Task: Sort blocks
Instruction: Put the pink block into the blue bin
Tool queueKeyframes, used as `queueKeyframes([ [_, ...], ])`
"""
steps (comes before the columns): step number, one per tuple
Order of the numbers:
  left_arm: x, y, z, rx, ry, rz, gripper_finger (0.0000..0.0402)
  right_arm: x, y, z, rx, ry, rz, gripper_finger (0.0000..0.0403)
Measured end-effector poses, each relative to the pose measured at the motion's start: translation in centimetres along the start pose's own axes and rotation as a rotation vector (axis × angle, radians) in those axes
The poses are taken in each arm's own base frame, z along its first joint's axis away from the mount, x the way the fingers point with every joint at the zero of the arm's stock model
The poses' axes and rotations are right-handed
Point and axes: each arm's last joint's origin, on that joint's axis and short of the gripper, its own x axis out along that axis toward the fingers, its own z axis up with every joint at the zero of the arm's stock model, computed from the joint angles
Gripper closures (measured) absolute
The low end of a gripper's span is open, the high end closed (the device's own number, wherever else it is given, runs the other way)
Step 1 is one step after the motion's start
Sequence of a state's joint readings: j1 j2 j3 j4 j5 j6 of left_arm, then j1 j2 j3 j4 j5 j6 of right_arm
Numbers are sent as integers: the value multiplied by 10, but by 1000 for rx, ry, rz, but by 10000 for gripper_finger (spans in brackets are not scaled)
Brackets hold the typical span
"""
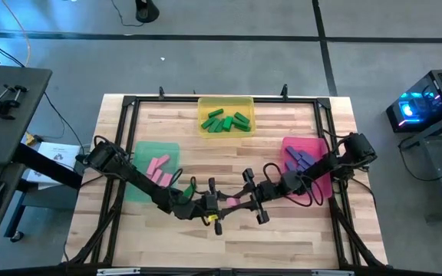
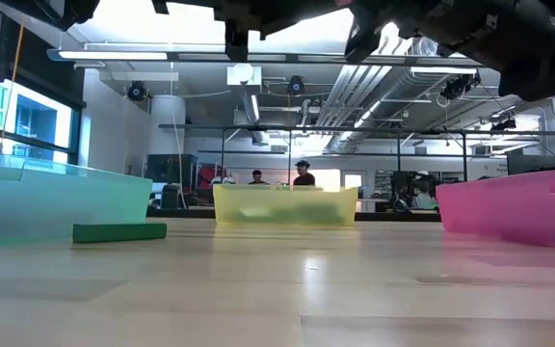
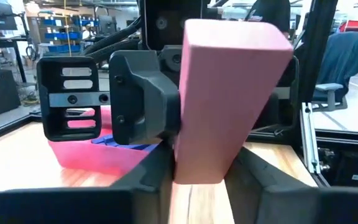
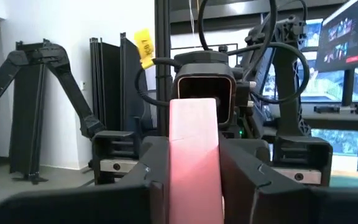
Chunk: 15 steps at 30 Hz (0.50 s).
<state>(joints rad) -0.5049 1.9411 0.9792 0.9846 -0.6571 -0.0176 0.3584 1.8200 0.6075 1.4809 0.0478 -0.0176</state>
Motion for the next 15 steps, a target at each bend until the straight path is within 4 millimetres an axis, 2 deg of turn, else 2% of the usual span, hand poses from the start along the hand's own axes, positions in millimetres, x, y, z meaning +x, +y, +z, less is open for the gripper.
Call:
queueKeyframes([
  [2, -1, -1, 0, -21, 1, 4, 324, 0, 0, -1, 24, 12, -1, 315],
  [6, -7, -8, -1, -70, 13, 40, 324, 0, -1, -3, 65, 38, 15, 244],
  [10, -21, -16, 4, -124, 59, 168, 324, 0, 0, -2, 125, 59, 69, 182],
  [15, -50, -7, 19, -122, 210, 314, 324, -1, 1, 10, 152, 87, 80, 157],
])
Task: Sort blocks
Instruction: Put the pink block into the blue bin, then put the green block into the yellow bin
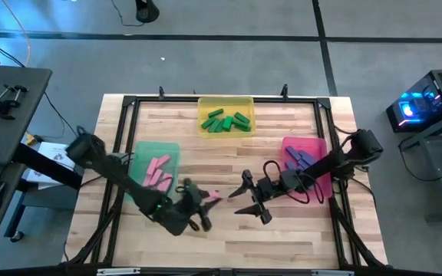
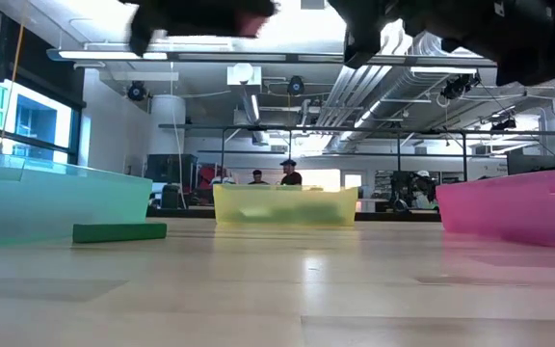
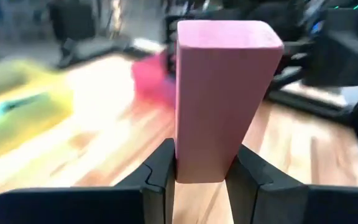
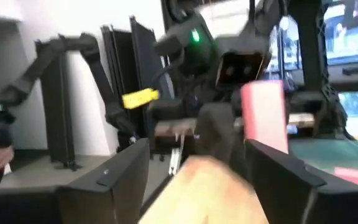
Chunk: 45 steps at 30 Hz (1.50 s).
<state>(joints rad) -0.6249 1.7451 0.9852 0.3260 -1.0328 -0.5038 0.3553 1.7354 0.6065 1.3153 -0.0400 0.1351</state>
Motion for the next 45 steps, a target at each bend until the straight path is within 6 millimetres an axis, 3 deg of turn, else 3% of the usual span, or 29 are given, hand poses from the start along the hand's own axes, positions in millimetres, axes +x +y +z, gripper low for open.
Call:
queueKeyframes([
  [7, -32, 59, 9, -91, 332, 199, 324, -4, 8, 13, 2, 66, 8, 154],
  [14, -53, 117, 8, -153, 813, 568, 324, -6, 23, 15, 9, 111, 43, 154],
  [18, -57, 134, 6, -154, 1086, 707, 324, -6, 30, 14, 4, 119, 64, 154],
  [23, -50, 146, -1, -155, 1298, 654, 324, -7, 34, 11, -6, 142, 76, 153],
  [28, -43, 160, -7, -111, 1393, 628, 318, -7, 38, 9, -5, 165, 84, 153],
  [37, -35, 183, 6, -108, 1442, 601, 136, -9, 45, 3, -12, 219, 105, 153],
  [42, -41, 184, 35, -211, 1268, 603, 111, -10, 54, 0, -39, 231, 77, 153],
  [45, -40, 169, 55, -235, 1067, 458, 111, -11, 61, 0, -74, 226, 36, 153],
])
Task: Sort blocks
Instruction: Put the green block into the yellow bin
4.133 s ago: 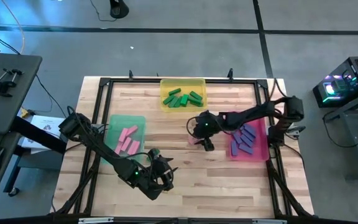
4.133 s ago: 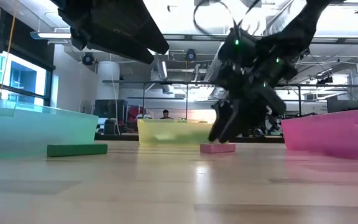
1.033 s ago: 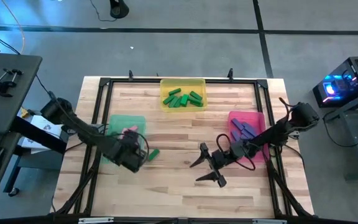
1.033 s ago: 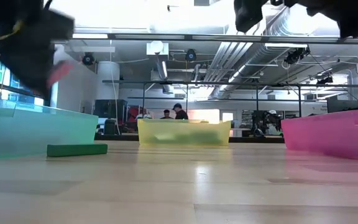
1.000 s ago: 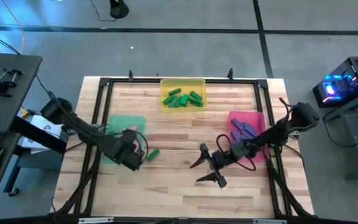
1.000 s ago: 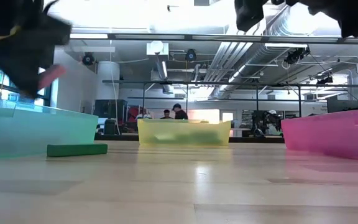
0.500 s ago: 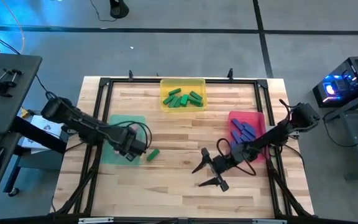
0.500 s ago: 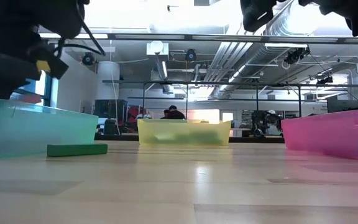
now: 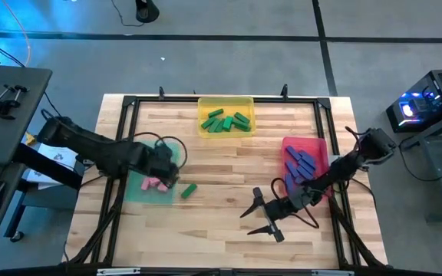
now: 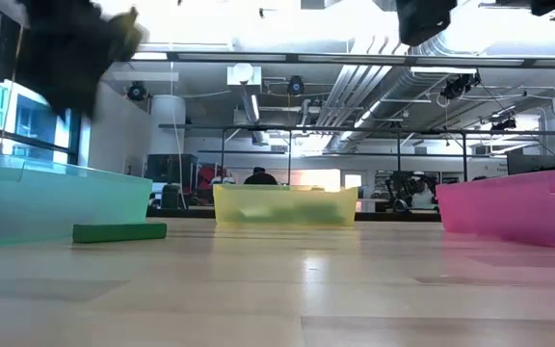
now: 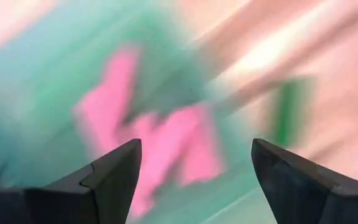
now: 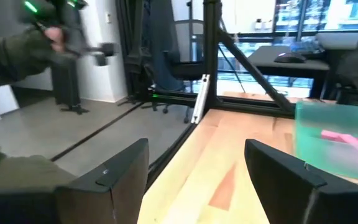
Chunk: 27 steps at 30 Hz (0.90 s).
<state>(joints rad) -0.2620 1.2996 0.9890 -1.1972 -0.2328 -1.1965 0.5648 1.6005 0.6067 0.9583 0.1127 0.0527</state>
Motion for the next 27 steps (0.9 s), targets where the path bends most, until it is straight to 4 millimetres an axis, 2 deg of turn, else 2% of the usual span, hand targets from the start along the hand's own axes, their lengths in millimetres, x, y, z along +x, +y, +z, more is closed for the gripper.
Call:
queueKeyframes([
  [4, -21, -41, -2, 243, -342, -305, 112, -1, 6, 0, -35, -6, -47, 153],
  [6, -27, -63, -5, 362, -514, -394, 112, -1, 7, 0, -34, -11, -64, 153],
  [8, -26, -82, -9, 422, -648, -399, 112, -1, 7, 1, -34, -15, -65, 153],
  [11, -9, -103, -13, 418, -738, -333, 112, -1, 7, 1, -32, -20, -65, 153],
  [15, 32, -119, -15, 309, -637, -276, 112, -1, 7, 1, -29, -21, -64, 153],
  [19, 71, -121, -9, 218, -412, -202, 114, -1, 7, 1, -32, -21, -64, 153],
  [24, 91, -114, 8, 189, -166, 18, 124, -1, 7, 2, -31, -29, -64, 153],
  [27, 100, -114, 15, 199, -28, 21, 131, -1, 7, 2, -30, -31, -64, 153],
])
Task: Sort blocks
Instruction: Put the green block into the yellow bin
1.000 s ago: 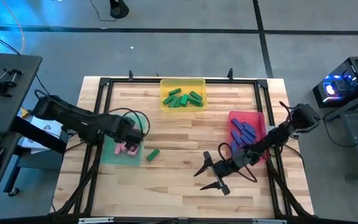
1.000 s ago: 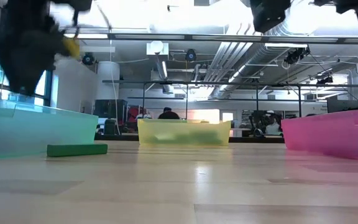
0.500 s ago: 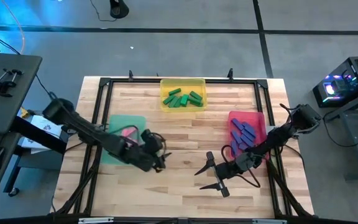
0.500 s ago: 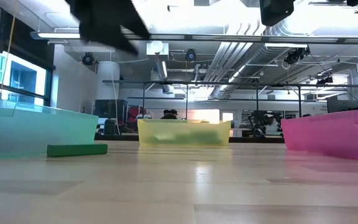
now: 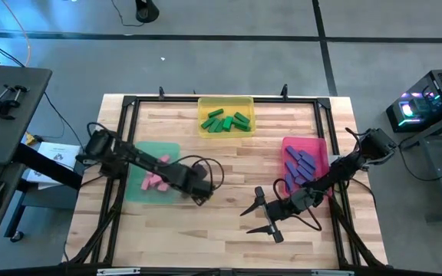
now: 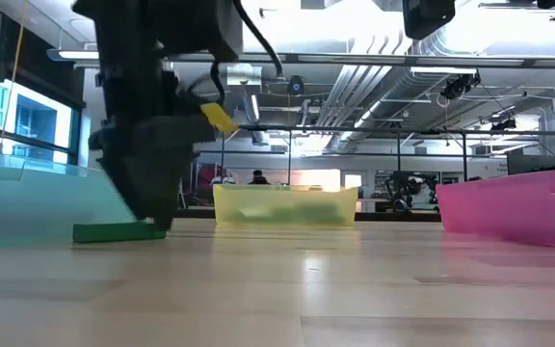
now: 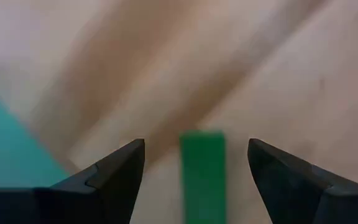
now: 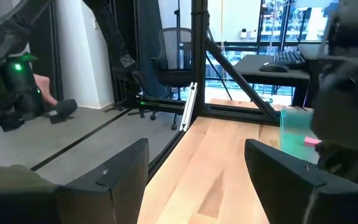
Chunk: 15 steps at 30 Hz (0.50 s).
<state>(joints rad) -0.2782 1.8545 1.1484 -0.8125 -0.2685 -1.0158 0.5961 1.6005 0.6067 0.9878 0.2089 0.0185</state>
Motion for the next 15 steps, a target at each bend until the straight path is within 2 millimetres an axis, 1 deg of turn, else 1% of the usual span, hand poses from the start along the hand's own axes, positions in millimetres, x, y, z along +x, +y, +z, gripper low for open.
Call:
queueKeyframes([
  [3, 9, 2, 3, -3, 126, -49, 138, 0, 0, 0, 0, 0, 0, 153],
  [9, 14, 5, 9, 6, 171, -69, 171, 0, 1, 0, 4, 4, 4, 153],
  [12, 14, 5, 10, 13, 175, -77, 207, 0, 1, 0, 6, 5, 7, 153],
  [15, 14, 5, 10, 40, 170, -84, 259, -1, 7, -1, 1, 5, 23, 153],
])
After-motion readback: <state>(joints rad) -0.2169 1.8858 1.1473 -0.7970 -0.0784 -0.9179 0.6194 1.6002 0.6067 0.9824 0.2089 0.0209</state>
